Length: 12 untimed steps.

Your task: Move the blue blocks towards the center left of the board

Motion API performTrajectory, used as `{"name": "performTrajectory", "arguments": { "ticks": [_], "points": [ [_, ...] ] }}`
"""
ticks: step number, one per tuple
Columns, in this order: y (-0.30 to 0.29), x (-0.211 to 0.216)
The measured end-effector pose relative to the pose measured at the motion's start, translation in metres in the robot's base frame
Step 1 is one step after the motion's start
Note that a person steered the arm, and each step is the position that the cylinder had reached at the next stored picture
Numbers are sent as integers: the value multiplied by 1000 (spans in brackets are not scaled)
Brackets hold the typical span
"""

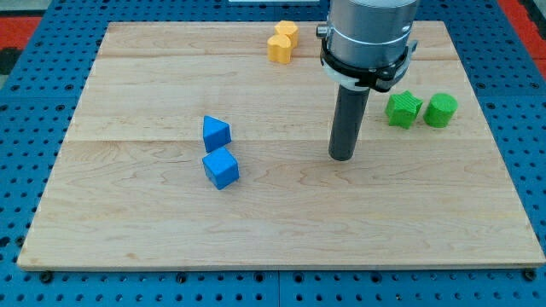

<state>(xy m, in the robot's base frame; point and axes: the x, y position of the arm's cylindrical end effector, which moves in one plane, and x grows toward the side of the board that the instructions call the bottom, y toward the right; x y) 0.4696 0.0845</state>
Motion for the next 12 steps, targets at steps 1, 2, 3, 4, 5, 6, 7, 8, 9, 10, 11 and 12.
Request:
{"name": "performTrajectory", "arguments": {
  "ticks": [1, 2, 3, 4, 5, 6, 7, 8, 9, 10, 11, 12],
  "points": [
    [-12, 5],
    [-26, 6],
    [-41, 5],
    [-58, 5],
    [-69, 5],
    [-75, 5],
    [-79, 5],
    [-82, 5],
    [-97, 10],
    [-101, 17],
    [-104, 19],
    [-106, 39]
  ]
}}
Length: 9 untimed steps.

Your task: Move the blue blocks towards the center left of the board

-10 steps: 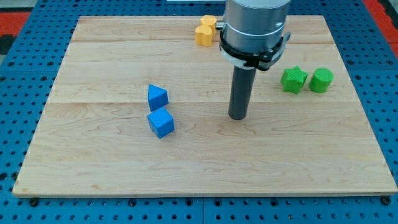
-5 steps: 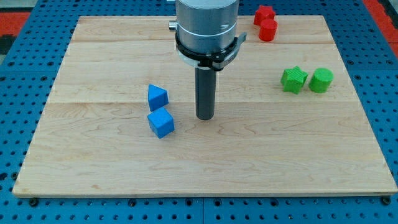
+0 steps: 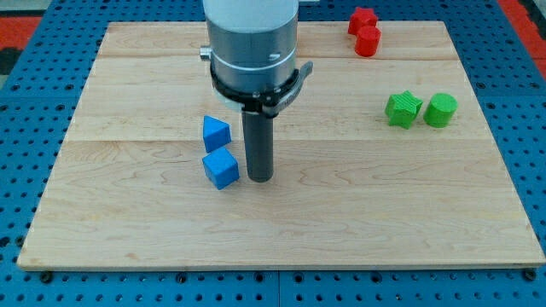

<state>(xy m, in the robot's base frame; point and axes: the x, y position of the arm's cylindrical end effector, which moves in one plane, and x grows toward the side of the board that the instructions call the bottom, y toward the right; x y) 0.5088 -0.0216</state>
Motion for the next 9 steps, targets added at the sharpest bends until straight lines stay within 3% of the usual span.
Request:
{"name": "performTrajectory", "arguments": {
  "ticks": [4, 5, 6, 9],
  "points": [
    [-4, 33],
    [-37, 8],
    [-60, -51],
    [-100, -69]
  ]
}}
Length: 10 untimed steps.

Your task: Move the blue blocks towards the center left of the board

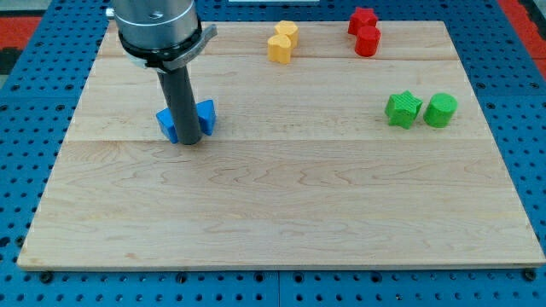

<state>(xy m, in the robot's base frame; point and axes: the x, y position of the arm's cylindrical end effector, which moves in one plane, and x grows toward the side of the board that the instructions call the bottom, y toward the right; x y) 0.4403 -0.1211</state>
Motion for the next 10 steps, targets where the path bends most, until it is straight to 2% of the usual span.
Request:
{"name": "performTrajectory", "arguments": {
  "ticks": [1, 3, 5, 7, 8, 9, 10],
  "points": [
    [-12, -3],
    [-6, 26],
    [30, -58],
    [108, -109],
    [44, -111],
    [9, -84],
    [13, -44]
  ]
}}
